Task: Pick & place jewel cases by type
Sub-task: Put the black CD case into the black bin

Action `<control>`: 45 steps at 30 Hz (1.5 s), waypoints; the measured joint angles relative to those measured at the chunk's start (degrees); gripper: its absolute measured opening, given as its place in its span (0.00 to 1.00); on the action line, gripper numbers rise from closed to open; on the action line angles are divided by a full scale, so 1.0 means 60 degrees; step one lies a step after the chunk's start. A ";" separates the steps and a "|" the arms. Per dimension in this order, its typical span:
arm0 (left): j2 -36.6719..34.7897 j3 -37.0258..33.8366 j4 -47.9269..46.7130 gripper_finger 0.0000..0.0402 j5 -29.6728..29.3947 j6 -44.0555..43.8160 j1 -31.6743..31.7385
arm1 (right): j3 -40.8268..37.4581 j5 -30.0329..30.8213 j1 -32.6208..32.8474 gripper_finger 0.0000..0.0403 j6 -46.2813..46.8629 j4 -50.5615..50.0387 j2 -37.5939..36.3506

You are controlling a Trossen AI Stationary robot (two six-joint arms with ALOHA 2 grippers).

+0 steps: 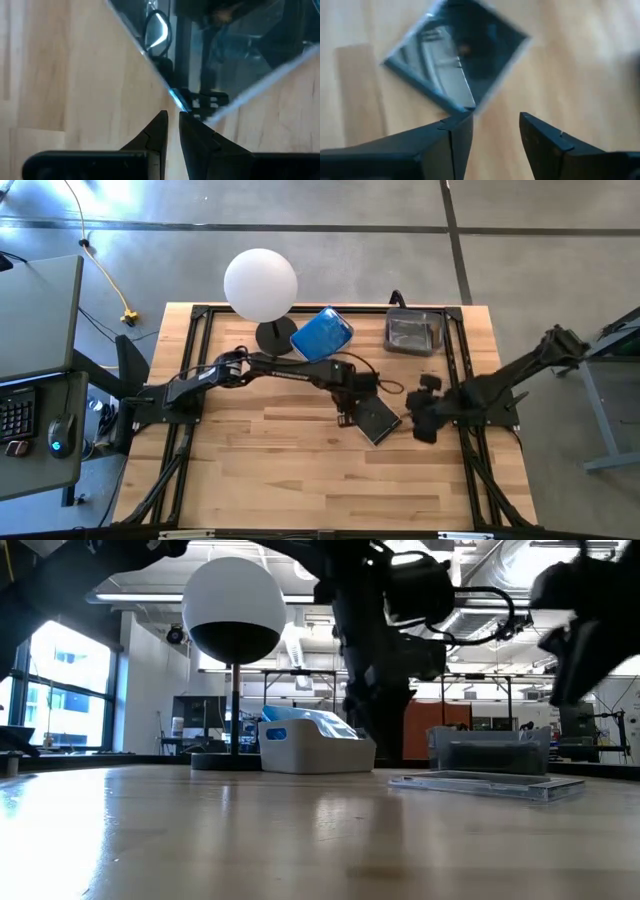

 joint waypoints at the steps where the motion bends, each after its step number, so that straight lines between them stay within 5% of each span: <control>1: 0.0000 -0.0001 0.0037 0.11 0.0054 -0.0007 0.0111 | -0.0372 0.0044 0.0268 0.37 0.0001 0.0647 0.0007; 6: 0.0000 -0.0015 0.0768 0.11 0.1565 -0.0454 0.0942 | -0.1597 0.0933 0.1519 0.32 -0.0630 0.3732 0.0038; 10: 0.0081 -0.0398 0.2093 0.11 0.3220 -0.1222 0.1487 | -0.1792 0.1147 0.2068 0.31 -0.1093 0.4163 0.0217; 27: 0.0482 -0.0869 0.2677 0.11 0.3534 -0.4260 0.1415 | -0.1809 0.1354 0.2350 0.51 -0.3656 0.4820 0.3044; 35: 0.0856 -0.0852 0.3590 0.11 0.4684 -0.5038 0.1320 | -0.1415 0.2041 0.2295 0.52 -0.3633 0.4933 0.4356; 45: 0.0904 -0.0878 0.3824 0.11 0.5324 -0.5116 0.1313 | -0.1350 0.2677 0.2641 0.52 -0.3468 0.4794 0.4605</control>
